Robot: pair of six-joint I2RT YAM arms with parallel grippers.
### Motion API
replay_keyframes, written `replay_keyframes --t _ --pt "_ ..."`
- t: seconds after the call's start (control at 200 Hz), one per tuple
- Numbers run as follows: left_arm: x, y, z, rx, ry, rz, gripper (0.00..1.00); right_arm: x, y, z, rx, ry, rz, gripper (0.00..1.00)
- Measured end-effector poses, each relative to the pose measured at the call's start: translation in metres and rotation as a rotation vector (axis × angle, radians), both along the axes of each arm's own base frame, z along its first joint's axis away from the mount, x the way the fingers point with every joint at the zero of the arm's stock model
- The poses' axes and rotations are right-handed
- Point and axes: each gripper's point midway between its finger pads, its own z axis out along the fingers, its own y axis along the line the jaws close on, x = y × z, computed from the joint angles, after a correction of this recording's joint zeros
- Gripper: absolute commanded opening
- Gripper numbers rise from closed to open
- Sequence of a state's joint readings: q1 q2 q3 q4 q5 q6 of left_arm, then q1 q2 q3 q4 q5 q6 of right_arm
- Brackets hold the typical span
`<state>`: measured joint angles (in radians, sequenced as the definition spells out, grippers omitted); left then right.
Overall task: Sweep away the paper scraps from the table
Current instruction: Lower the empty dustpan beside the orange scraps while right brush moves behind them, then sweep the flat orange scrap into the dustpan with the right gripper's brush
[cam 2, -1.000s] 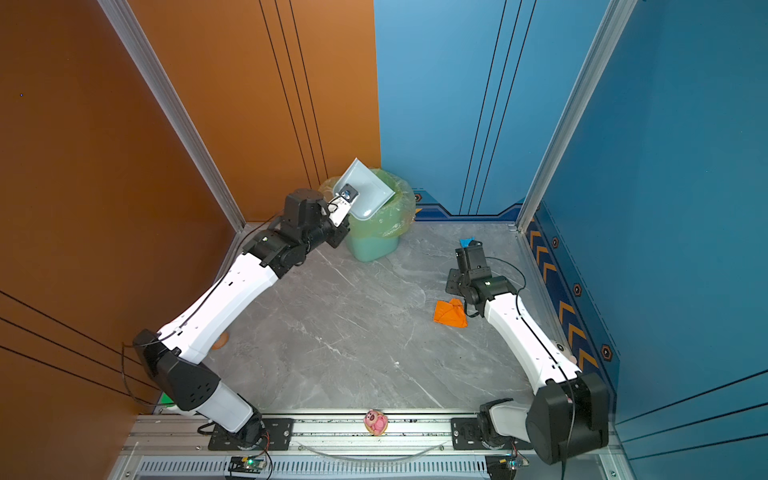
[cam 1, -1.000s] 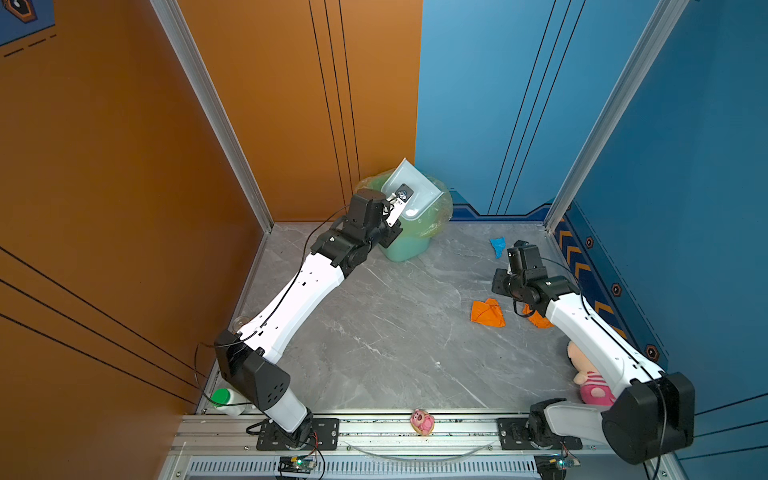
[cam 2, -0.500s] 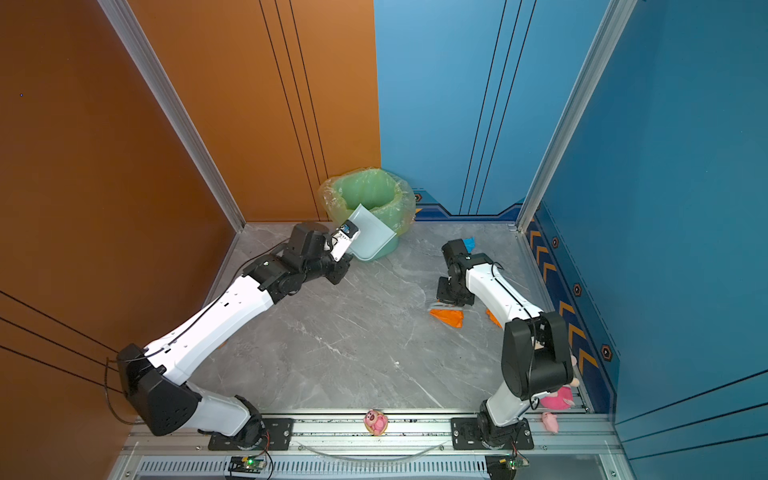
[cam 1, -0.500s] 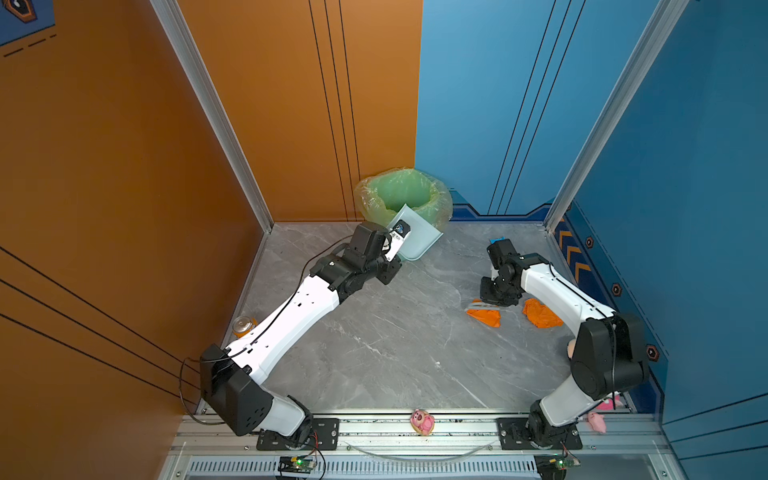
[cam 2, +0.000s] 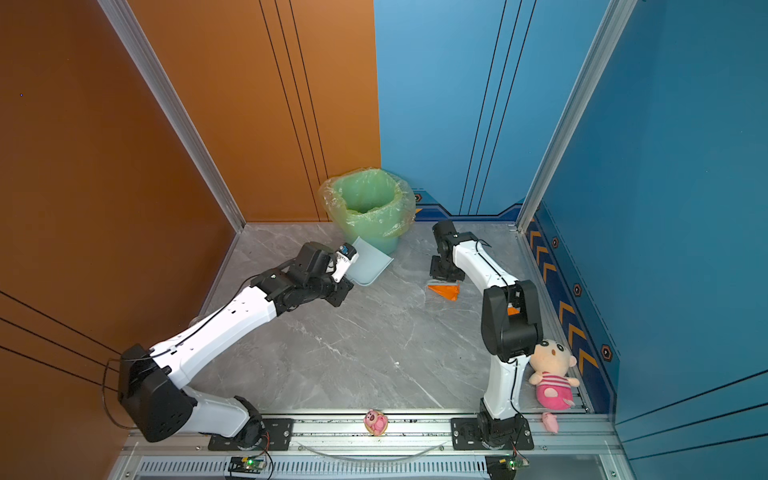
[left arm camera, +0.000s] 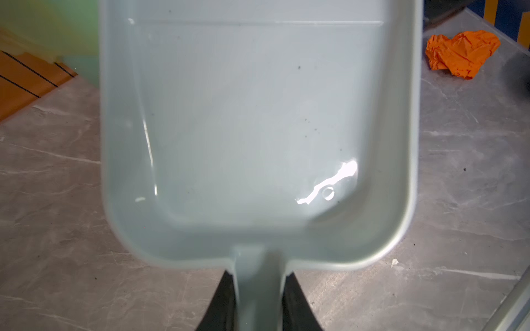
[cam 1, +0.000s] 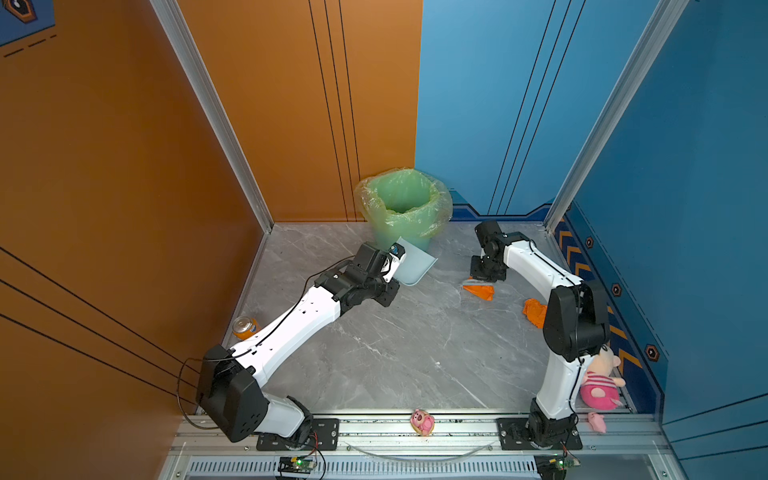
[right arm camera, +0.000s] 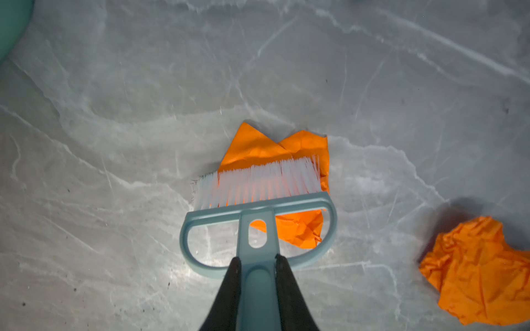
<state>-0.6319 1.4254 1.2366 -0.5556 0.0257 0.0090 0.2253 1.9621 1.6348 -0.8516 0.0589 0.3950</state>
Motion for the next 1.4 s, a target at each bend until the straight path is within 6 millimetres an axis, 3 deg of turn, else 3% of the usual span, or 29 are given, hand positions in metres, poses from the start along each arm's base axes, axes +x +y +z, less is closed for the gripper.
replay_keyframes --t 0.125,0.295,0.536,0.631,0.856,1.041,1.267,1.397 --pt "-0.012 -0.007 -0.016 -0.001 0.064 -0.02 0.0 0.016 -0.001 0.007 -0.005 -0.033 0.009 0.0" --pt "-0.021 -0.018 -0.033 -0.004 0.132 -0.027 0.0 0.014 -0.001 0.021 -0.002 -0.06 0.041 0.0" --pt "-0.028 -0.035 -0.08 0.064 0.241 -0.042 0.0 -0.004 -0.013 0.092 0.016 -0.218 0.034 0.0" --pt "-0.028 -0.04 -0.095 0.084 0.28 -0.047 0.0 -0.009 -0.027 0.105 -0.007 -0.263 -0.004 0.0" --pt "-0.026 -0.048 -0.116 0.117 0.333 -0.051 0.0 -0.015 -0.069 0.076 -0.085 -0.229 -0.151 0.0" --pt "-0.022 -0.052 -0.135 0.153 0.377 -0.046 0.0 -0.004 -0.095 0.064 -0.108 -0.233 -0.243 0.0" --pt "-0.021 -0.058 -0.142 0.183 0.408 -0.048 0.0 0.003 -0.094 0.029 -0.131 -0.163 -0.237 0.0" --pt "-0.024 -0.06 -0.148 0.211 0.423 -0.054 0.0 0.003 -0.084 0.019 -0.134 -0.143 -0.214 0.0"
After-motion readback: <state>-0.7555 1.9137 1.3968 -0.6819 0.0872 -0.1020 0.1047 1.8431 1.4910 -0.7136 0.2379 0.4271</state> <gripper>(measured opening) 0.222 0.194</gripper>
